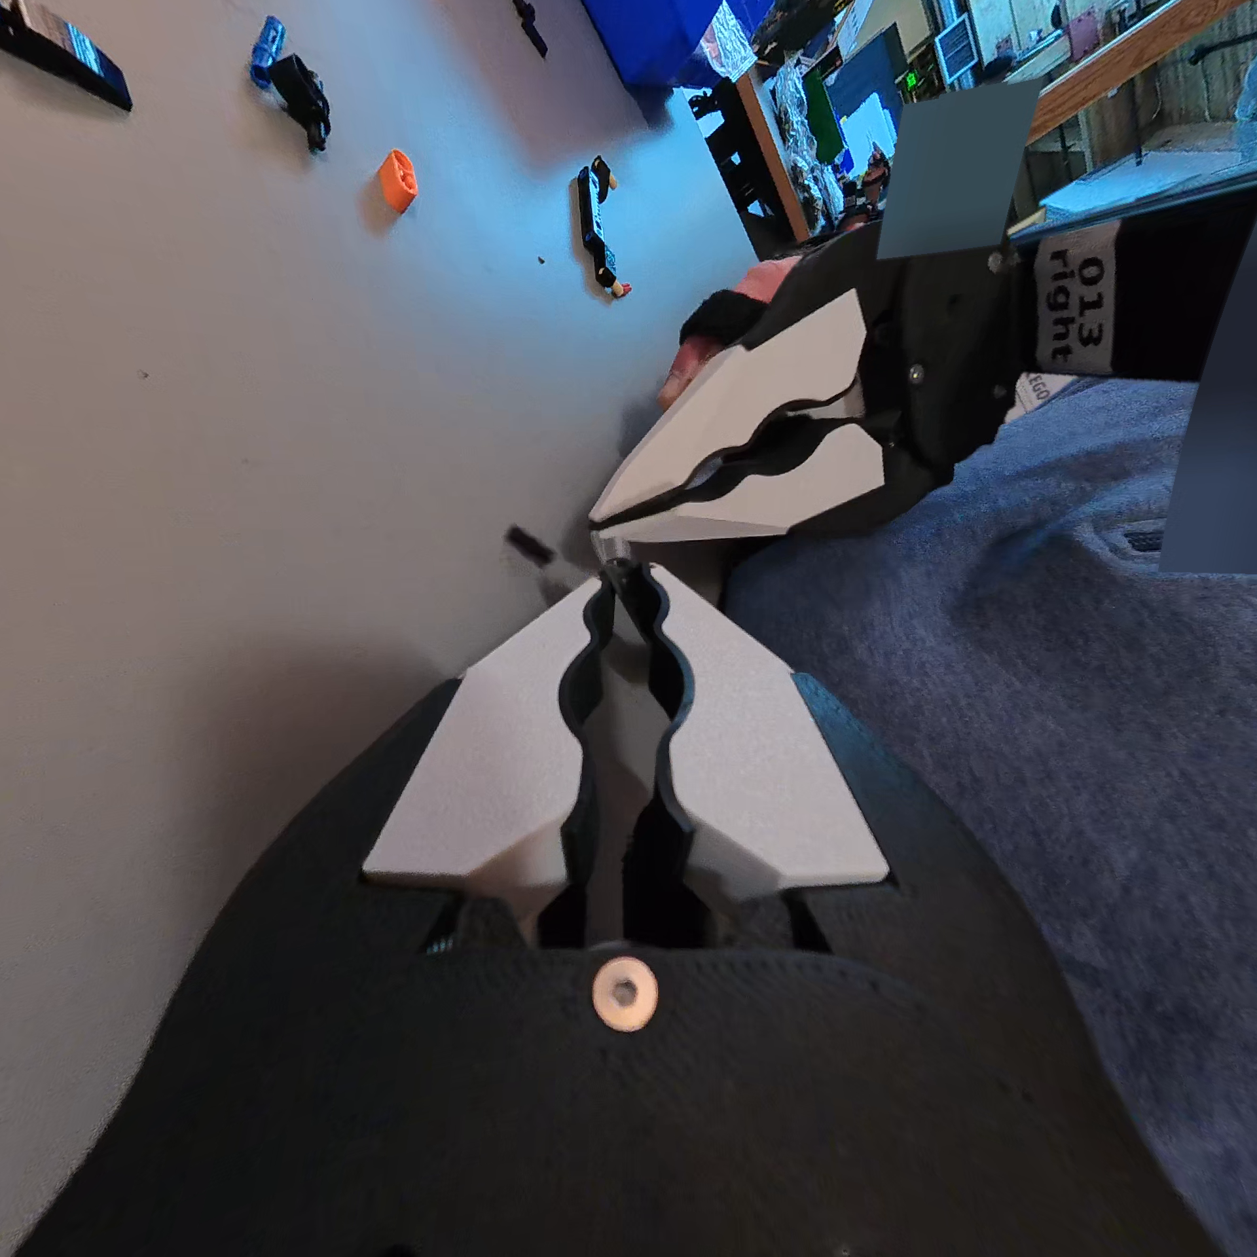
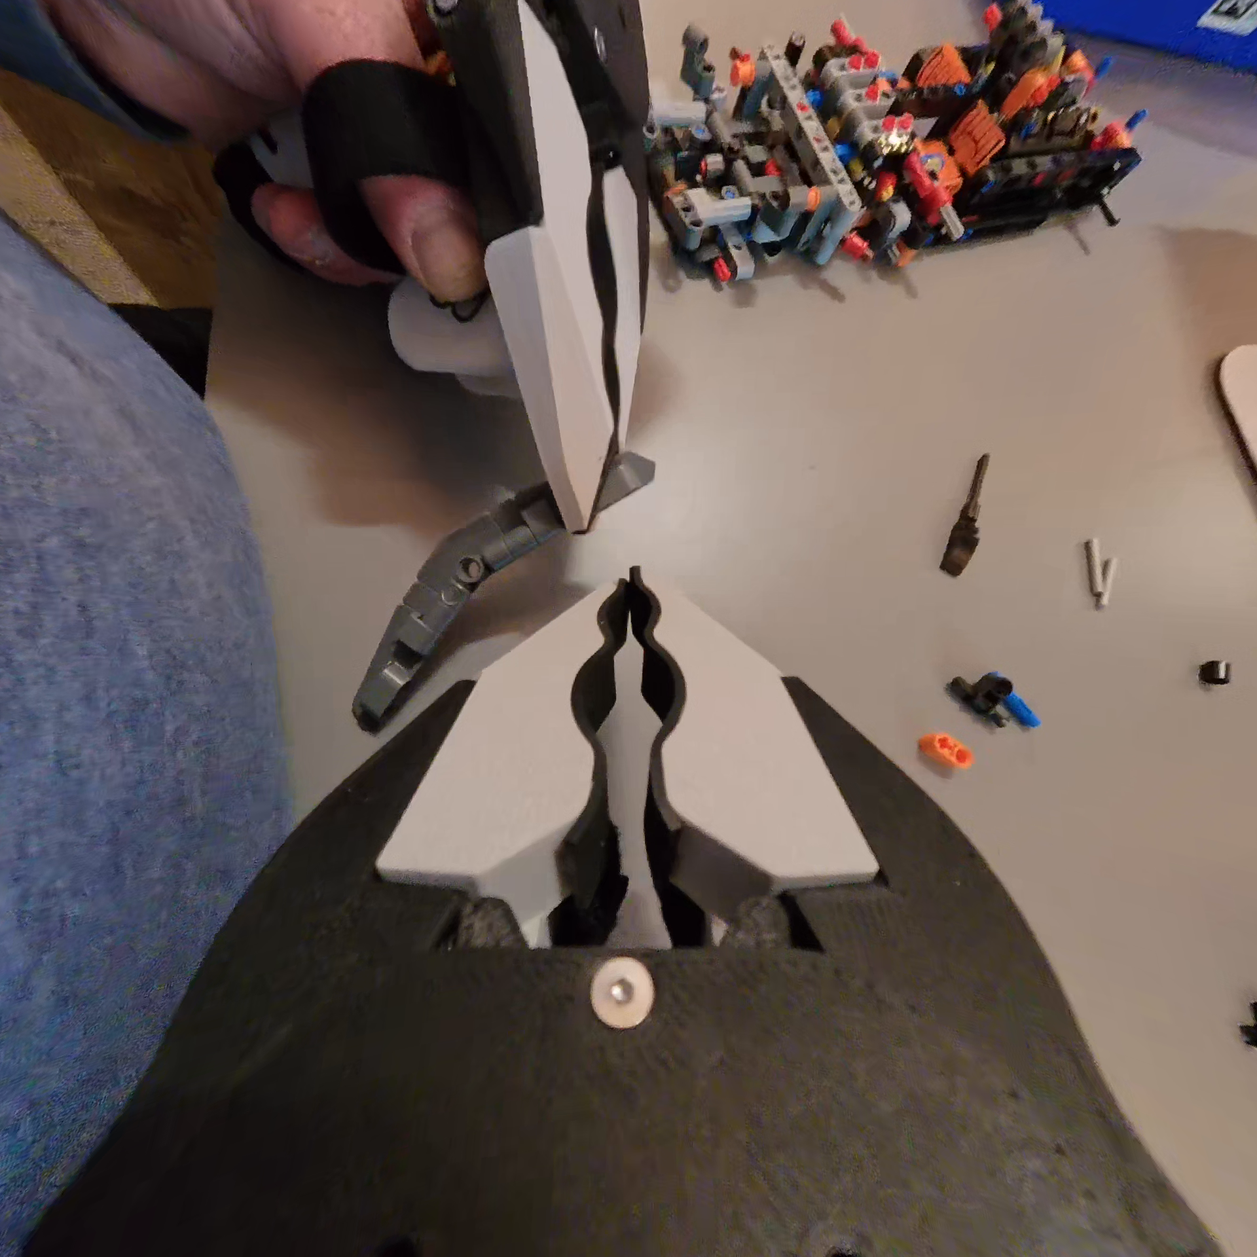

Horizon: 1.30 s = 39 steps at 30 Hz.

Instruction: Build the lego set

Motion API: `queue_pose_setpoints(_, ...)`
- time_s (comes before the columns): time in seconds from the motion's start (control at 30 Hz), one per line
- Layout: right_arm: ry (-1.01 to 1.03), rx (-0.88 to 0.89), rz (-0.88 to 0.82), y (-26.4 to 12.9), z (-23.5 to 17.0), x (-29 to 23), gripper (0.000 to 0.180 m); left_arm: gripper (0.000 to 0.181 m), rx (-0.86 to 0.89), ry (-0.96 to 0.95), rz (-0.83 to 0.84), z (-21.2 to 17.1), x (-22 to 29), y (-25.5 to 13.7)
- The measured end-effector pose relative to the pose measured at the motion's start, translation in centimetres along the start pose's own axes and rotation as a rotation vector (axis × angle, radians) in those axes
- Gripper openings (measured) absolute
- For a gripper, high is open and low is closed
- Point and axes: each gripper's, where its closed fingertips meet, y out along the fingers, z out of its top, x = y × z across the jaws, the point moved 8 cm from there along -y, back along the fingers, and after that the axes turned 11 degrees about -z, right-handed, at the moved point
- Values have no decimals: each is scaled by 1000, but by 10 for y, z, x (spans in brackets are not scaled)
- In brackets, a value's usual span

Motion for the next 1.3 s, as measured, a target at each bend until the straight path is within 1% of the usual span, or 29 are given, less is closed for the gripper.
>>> queue_pose_setpoints(0.13, 49, -24, 53, 0, -11, 0, 0, 4, 0, -4, 4, -1, 0, -1)
queue_pose_setpoints(0.2, 110, -20, 80, -4, -16, 6, 0, 4, 3, -5, 1, -1, 0, -2)
queue_pose_setpoints(0.33, 147, -69, 17, -6, -23, 12, 13, 4, 13, -6, 2, 0, -1, -3)
queue_pose_setpoints(0.43, 195, -144, -59, -4, -35, 19, 16, 4, 18, -2, 2, 3, -2, -4)
queue_pose_setpoints(0.57, 266, -163, -116, -10, -45, 21, 22, 4, 22, 2, -7, 4, -2, -4)
queue_pose_setpoints(0.67, 252, -133, -192, -21, -46, 26, 13, 4, 22, 7, -16, 5, -3, -4)
queue_pose_setpoints(0.73, 267, -118, -259, -33, -50, 37, 13, 4, 24, 9, -20, 6, -3, -5)
queue_pose_setpoints(0.77, 295, -129, -266, -39, -55, 43, 13, 4, 26, 9, -22, 6, -3, -5)
queue_pose_setpoints(0.8, 341, -159, -253, -42, -61, 46, 18, 4, 27, 8, -22, 6, -3, -5)
queue_pose_setpoints(0.9, 395, -245, -256, -49, -82, 42, 21, 5, 25, 8, -23, 7, -3, -4)
queue_pose_setpoints(1.0, 454, -220, -254, -52, -89, 37, 15, 5, 20, 6, -26, 8, -3, -2)
queue_pose_setpoints(1.07, 445, -212, -263, -49, -88, 38, 12, 5, 11, 10, -31, 9, -3, 0)
queue_pose_setpoints(1.2, 490, -197, -251, -47, -89, 43, 17, 5, 14, 14, -29, 9, -2, 3)
queue_pose_setpoints(1.3, 465, -209, -259, -48, -90, 46, 19, 5, 23, 11, -31, 10, -3, 3)
